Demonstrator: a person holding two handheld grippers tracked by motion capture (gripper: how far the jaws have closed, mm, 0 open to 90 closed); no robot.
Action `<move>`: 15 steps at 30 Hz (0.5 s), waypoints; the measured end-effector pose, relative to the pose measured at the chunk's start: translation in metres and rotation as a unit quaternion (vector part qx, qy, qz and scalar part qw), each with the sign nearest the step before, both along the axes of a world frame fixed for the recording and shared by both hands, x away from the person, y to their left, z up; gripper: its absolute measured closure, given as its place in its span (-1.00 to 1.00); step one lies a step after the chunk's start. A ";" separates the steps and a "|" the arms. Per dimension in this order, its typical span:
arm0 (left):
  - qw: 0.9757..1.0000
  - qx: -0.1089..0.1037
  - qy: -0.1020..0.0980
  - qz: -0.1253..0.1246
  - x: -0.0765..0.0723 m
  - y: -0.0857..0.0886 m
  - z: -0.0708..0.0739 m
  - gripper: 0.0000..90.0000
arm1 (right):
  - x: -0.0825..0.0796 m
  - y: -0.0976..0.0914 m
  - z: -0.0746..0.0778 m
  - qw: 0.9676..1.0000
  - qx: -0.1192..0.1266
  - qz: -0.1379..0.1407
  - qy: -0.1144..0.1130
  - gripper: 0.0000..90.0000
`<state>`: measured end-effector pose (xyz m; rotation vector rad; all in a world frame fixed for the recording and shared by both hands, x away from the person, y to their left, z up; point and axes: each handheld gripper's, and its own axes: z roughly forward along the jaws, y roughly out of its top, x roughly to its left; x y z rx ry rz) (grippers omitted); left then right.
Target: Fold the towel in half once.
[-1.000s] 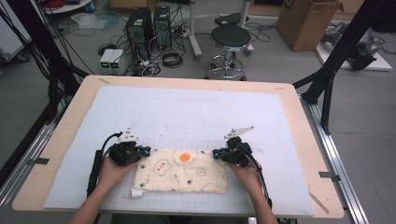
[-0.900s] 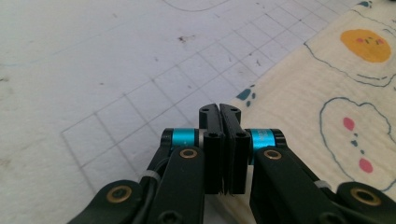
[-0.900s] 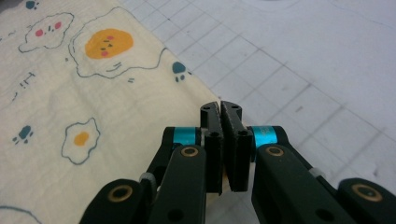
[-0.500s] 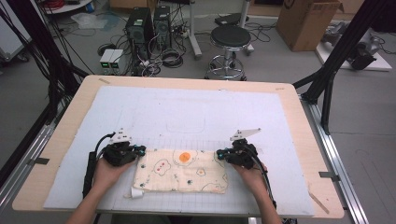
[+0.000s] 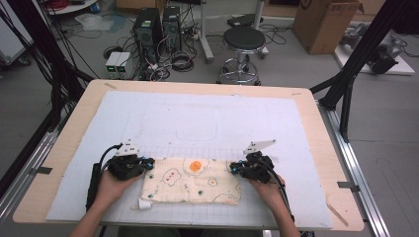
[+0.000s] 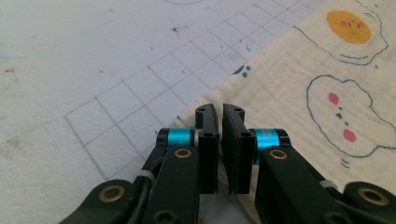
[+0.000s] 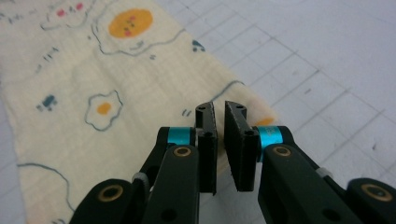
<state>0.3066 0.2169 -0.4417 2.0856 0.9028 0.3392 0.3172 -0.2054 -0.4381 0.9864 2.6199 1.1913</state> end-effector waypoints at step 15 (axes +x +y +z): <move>0.999 -0.044 -0.017 0.001 -0.004 0.004 0.007 0.71 | -0.007 -0.004 0.006 0.999 0.047 -0.008 -0.020 0.53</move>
